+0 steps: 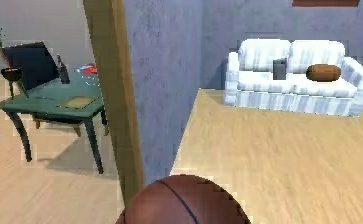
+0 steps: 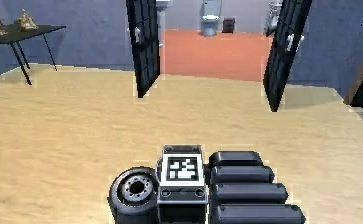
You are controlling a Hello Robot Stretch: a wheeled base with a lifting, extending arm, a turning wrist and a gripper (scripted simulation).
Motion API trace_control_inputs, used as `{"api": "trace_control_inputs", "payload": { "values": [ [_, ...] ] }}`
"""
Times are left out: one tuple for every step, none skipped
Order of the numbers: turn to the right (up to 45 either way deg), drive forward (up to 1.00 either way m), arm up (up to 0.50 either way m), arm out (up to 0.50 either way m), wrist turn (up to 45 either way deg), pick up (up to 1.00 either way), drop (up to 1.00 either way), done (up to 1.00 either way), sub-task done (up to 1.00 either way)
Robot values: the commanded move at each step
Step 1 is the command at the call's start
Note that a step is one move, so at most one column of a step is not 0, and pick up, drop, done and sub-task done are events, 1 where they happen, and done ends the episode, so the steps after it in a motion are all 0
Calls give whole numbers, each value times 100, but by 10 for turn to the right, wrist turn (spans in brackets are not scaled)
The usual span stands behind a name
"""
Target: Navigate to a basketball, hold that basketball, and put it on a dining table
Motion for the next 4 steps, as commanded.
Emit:
{"api": "trace_control_inputs", "payload": {
  "values": [
    [450, 0, 0, 0, 0, 0, 0, 0, 0],
    [450, 0, 0, 0, 0, 0, 0, 0, 0],
    [120, 0, 0, 0, 0, 0, 0, 0, 0],
    [0, 25, 0, 0, 0, 0, 0, 0, 0]
  ]
}}
